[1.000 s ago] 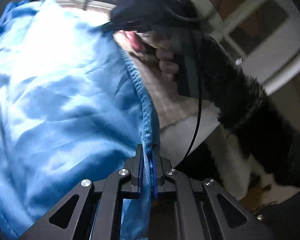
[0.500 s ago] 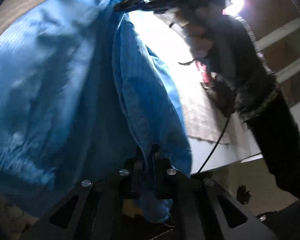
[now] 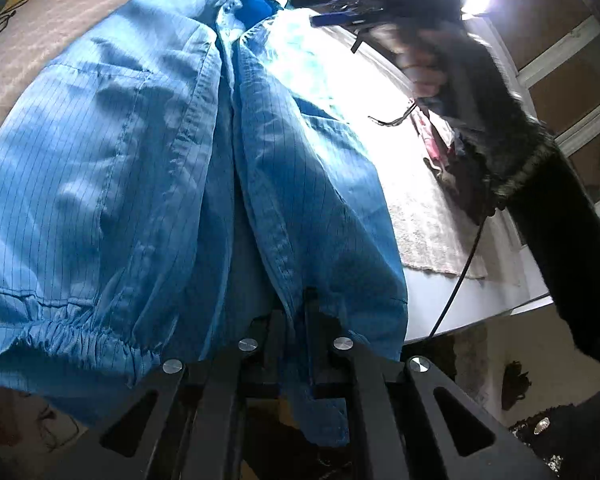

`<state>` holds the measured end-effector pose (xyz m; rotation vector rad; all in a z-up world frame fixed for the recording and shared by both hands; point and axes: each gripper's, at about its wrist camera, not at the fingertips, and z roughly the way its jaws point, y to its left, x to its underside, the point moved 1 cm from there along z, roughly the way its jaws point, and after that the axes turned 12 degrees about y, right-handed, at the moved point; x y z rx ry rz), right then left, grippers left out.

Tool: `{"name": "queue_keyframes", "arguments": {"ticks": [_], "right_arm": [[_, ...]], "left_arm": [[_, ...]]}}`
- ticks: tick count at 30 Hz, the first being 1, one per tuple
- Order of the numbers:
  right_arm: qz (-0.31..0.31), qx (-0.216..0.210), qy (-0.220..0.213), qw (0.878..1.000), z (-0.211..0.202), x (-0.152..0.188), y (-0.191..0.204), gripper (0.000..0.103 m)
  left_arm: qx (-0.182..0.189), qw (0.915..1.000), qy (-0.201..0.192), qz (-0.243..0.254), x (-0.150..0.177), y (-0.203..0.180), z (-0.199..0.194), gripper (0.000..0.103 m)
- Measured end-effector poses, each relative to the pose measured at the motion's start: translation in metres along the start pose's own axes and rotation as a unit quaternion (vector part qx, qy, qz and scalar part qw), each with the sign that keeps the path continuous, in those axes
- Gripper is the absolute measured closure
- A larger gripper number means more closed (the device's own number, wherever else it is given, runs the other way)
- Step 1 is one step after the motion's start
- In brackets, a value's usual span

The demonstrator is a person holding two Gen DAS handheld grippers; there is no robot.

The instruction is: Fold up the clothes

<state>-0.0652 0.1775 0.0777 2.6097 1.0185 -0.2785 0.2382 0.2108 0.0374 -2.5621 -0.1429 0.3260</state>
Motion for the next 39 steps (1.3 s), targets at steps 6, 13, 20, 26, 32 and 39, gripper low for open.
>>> {"name": "queue_keyframes", "arguments": {"ticks": [6,13,20,26,32,39], "right_arm": [[-0.058,0.011,0.04,0.997,0.045,0.005,0.033,0.063],[-0.058,-0.013,-0.022,0.998,-0.035,0.108,0.031,0.063],[-0.018,-0.01,-0.025,0.999,-0.025,0.188,0.078,0.073],[0.019,0.025,-0.008,0.999,0.019,0.193,0.114,0.084],[0.062,0.074,-0.028,0.995,0.0,0.216,0.127,0.084],[0.181,0.056,-0.056,0.98,-0.062,0.278,0.105,0.083]], "left_arm": [[-0.049,0.9983,0.028,-0.011,0.007,-0.004,-0.019,0.085],[-0.134,0.9908,-0.018,-0.011,0.018,0.029,-0.119,0.079],[-0.129,0.9895,0.011,0.064,-0.02,0.045,-0.095,0.079],[-0.08,0.9739,0.08,0.197,-0.027,0.015,-0.045,0.079],[-0.08,0.9642,0.091,0.236,-0.016,0.03,-0.07,0.078],[-0.115,0.9753,0.058,0.18,0.001,0.091,-0.135,0.076]]}}
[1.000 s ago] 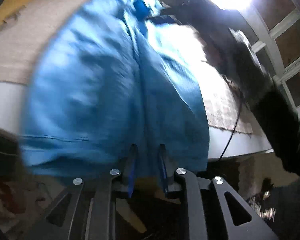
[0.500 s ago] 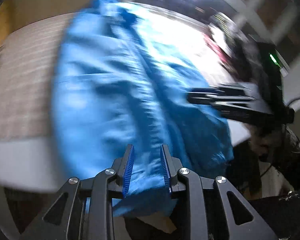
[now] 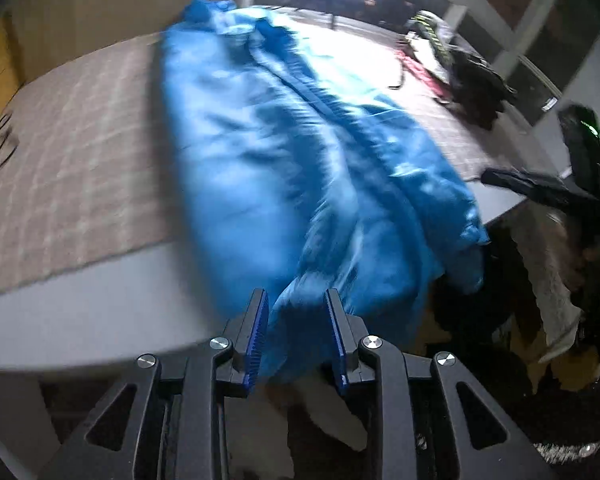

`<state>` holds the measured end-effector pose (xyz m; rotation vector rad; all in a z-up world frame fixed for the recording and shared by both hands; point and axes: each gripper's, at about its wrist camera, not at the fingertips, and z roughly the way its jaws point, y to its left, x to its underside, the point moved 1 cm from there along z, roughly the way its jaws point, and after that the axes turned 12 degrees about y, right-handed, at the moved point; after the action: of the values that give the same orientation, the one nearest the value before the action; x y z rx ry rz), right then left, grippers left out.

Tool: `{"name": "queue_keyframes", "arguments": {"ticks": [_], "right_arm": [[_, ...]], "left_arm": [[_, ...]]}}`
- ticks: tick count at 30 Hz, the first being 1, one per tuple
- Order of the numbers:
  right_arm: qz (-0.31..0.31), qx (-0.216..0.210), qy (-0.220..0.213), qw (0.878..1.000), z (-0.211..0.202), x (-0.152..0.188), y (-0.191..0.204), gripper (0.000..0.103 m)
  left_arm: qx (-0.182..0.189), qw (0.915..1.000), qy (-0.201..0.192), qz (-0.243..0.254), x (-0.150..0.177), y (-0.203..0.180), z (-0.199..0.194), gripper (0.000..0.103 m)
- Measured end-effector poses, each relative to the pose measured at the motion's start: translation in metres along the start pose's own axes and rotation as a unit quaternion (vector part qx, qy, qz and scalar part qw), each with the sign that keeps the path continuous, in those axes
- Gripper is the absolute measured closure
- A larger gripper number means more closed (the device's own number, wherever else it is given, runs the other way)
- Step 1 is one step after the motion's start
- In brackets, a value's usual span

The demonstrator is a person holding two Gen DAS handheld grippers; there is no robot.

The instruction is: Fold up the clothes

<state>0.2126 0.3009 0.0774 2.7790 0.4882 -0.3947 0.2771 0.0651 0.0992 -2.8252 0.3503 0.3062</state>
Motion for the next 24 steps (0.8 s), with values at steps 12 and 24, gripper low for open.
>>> {"name": "queue_keyframes", "arguments": {"ticks": [12,24], "right_arm": [[-0.034,-0.028,0.125,0.991,0.083,0.025,0.096,0.062],[0.04,-0.103,0.118,0.987,0.078,0.029,0.041,0.098]], "left_arm": [[0.019,0.9983,-0.023,0.05,0.004,-0.024,0.023,0.076],[0.101,0.9865,-0.013,0.129,-0.017,-0.085,0.052,0.087]]}}
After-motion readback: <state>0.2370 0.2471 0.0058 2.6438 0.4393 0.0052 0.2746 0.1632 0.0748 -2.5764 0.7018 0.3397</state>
